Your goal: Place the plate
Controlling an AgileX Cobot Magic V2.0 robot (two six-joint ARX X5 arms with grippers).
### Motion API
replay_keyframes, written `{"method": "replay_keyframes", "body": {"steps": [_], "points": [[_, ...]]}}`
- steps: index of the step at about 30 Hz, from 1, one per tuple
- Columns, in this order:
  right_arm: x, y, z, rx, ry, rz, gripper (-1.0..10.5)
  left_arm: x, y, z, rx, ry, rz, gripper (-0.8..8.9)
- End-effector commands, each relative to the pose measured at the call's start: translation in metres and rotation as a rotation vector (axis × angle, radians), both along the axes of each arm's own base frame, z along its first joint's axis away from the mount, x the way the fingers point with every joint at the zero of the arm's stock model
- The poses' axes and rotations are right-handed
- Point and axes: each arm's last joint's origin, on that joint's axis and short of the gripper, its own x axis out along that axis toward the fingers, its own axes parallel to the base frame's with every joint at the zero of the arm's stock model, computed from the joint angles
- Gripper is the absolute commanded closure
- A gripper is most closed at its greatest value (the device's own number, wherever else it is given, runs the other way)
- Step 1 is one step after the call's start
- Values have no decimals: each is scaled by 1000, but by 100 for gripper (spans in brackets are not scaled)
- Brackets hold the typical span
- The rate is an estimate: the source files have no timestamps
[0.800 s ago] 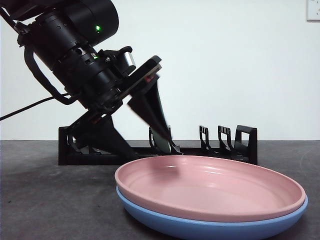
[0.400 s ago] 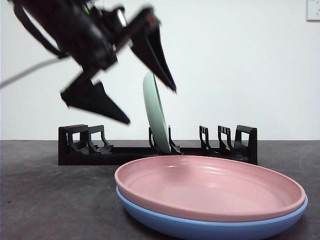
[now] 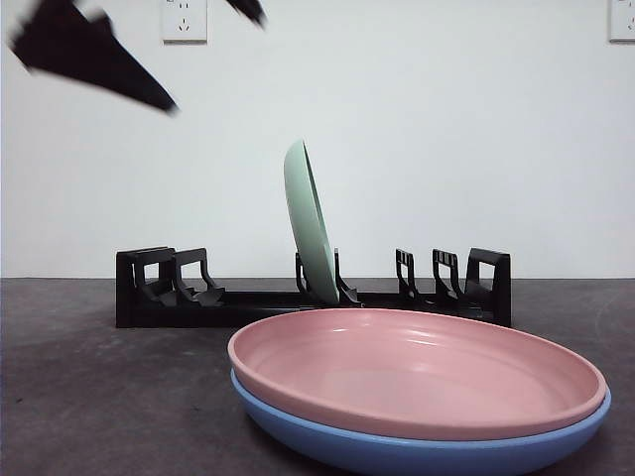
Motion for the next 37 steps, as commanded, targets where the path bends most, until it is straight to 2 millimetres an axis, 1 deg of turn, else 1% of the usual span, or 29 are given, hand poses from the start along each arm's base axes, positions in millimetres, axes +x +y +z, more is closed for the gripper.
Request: {"method": "replay_keyframes", "body": {"steps": [1,7,11,13,16,19,22,26,30,32,37], "points": [[1,0,6,4,-43,9,557,-16,13,19,11,-109,21,310],[0,0,5,3,-39,10,557,-55,44,37,2,-209,100,310],[0,0,5,-2,-41,10,557,-78,63,44,-12,-264,147,313],[1,0,5,-34,-63,-9,557,-91,73,47,-30,-302,168,314],[9,2,3,-42,-30,-25,557,-102,82,48,-28,-333,208,314],[28,7,0,-49,13,-22,557,-107,86,47,-26,-331,208,314],[48,14,-3,-30,59,0,557,-107,86,47,-26,-331,208,314],[79,28,-10,-2,100,50,557,-108,87,47,-26,-333,208,314],[114,46,-14,-8,136,74,557,-108,87,47,-27,-333,208,314],[130,55,-14,-12,146,89,557,-108,87,47,-27,-333,208,314],[177,81,-4,-30,155,117,557,-108,87,47,-26,-333,208,314]]}}
